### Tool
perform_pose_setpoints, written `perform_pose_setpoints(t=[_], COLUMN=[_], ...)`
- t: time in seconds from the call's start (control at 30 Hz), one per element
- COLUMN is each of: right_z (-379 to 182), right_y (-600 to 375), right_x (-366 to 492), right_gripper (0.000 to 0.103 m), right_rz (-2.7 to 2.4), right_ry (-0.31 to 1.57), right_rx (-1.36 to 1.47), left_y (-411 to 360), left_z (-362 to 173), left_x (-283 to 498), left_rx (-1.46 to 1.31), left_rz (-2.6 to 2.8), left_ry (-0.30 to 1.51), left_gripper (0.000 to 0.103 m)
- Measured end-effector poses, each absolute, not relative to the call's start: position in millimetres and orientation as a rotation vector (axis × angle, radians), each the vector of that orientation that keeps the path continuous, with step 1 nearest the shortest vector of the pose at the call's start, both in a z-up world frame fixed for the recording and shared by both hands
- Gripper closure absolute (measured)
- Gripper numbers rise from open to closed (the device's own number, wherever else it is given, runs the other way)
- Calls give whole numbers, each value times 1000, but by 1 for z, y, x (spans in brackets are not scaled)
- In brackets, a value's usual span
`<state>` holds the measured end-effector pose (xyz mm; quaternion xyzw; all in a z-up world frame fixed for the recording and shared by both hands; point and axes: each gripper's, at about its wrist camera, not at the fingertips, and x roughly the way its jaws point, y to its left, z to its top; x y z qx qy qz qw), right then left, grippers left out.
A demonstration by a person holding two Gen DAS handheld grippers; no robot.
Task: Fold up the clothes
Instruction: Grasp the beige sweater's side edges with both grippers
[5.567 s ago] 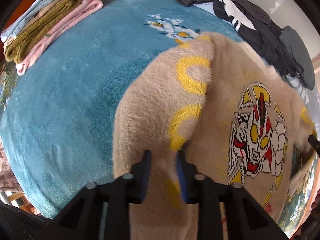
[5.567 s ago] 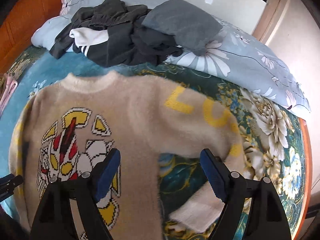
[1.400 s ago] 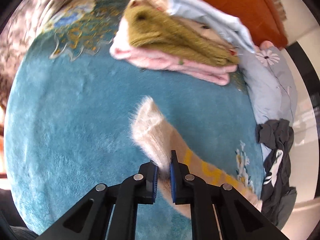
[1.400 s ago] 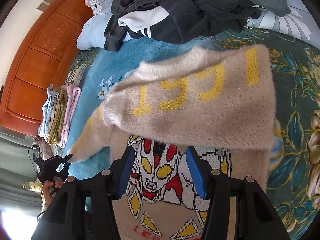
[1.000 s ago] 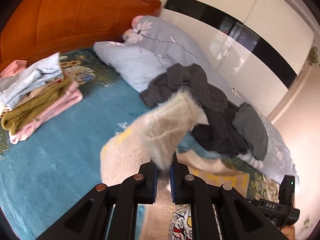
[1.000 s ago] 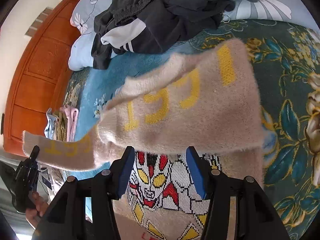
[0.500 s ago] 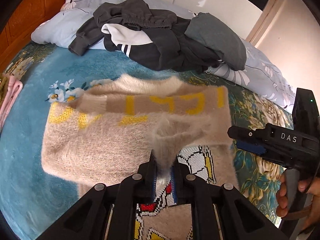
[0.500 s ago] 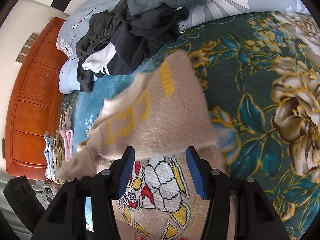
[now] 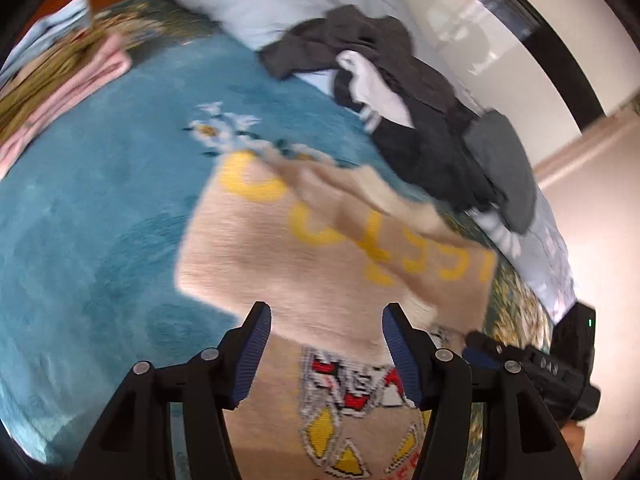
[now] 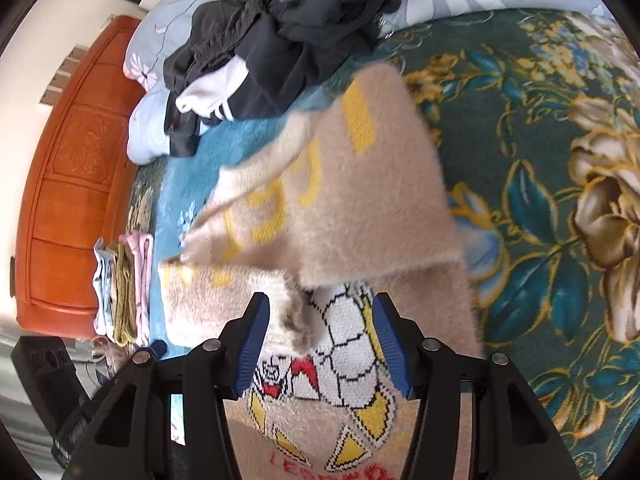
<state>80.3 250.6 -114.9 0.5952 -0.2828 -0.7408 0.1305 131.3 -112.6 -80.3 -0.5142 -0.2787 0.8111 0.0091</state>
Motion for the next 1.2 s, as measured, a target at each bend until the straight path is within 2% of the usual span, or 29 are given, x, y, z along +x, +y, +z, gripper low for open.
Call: perform_pose_setpoints(t=[0.07,0.17,0.33,0.47,0.5,0.53,0.57,0.6,0.63,0.97,1.07,1.2], right_z=[-124,-140,-155,-158,-156,-150,-141,-133,-124,-9,-3,-31], right_y=[239,221,191,174,169,165,161,157,153,171,202,242], right_x=[82,81,70,65,64,63,62,61,60,35,30,28], right_gripper=[48,48,48,48,51,58,80,91,94,96,96,96], right_rz=[-2124,-2081,-2116,-2143,-2140,-2139,-2140,-2140,-2140,-2293,-2378,-2442], right_ry=[-802,-800,-759,-783,-786,-769,-742,-716,-690,-464,-458,-469], right_rx=[1747,1774,1740,1689,1687,1675,1656,1636,1617,1342,1364,1484], left_y=[-151,-189,-211,-213,-212,-213,-213,-214,-215,-218,-216,-210], left_z=[-93,-106,-122,-125,-125,-125,-125,-126,-128,-133,-135,-136], left_x=[143,165,190,192,192,192,192,192,192,192,192,190], left_rx=[-1639,-1640,-1631,-1612,-1604,-1603,-1603,-1608,-1610,-1601,-1611,-1639], left_rz=[2568,2617,2622,2605,2610,2610,2610,2602,2590,2541,2528,2520], left_ry=[-1061,-1232,-1363,-1362,-1344,-1330,-1317,-1318,-1333,-1398,-1399,-1363], left_gripper=[41,41,41,41,41,41,41,41,41,41,41,41])
